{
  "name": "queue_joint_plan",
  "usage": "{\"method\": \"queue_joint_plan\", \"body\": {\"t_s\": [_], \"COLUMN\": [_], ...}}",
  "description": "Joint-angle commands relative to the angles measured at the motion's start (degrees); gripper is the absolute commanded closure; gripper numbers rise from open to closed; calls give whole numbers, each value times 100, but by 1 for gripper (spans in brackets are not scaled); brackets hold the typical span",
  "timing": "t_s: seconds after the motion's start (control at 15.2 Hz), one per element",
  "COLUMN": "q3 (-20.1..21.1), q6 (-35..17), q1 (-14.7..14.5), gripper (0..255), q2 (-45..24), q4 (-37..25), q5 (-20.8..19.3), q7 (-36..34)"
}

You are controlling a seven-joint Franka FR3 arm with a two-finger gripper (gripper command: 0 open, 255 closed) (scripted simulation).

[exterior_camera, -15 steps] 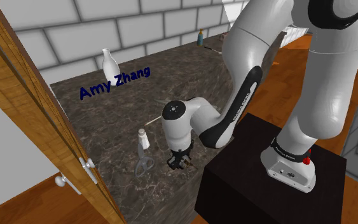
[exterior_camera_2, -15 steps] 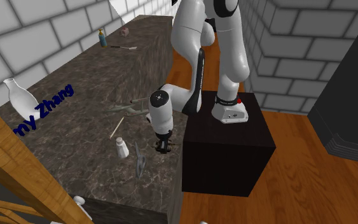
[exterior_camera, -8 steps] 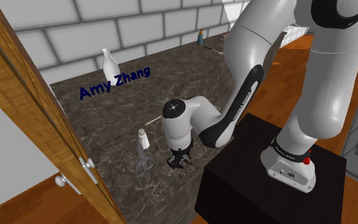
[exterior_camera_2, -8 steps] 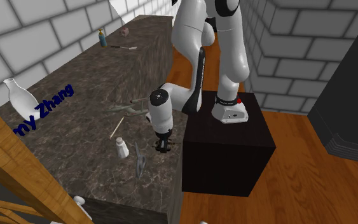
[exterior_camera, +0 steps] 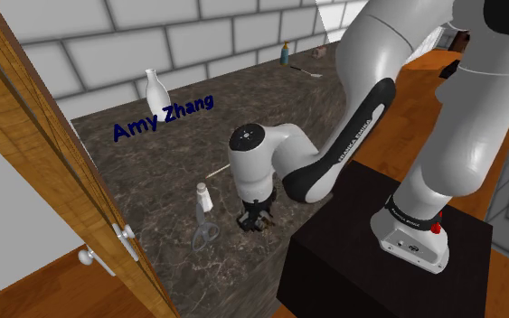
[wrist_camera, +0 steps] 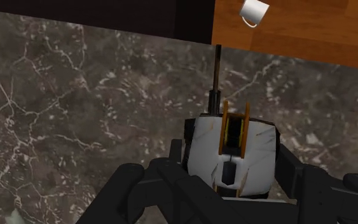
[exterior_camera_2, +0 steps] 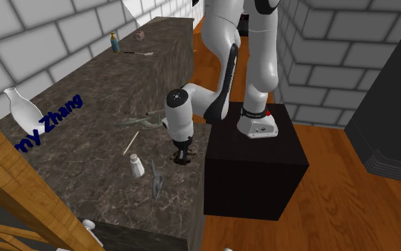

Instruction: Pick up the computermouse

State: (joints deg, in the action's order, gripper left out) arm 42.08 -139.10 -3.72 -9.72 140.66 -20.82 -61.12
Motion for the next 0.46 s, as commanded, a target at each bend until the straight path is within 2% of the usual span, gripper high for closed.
{"method": "queue_joint_plan", "body": {"t_s": [0.0,0.26,0.4], "q3": [92,217,215], "q6": [115,356,365], "q1": [51,124,121], "gripper": [255,255,255], "q2": [185,565,580], "q4": [-3,-21,-22], "q5": [238,698,716], "q7": [170,523,537]}}
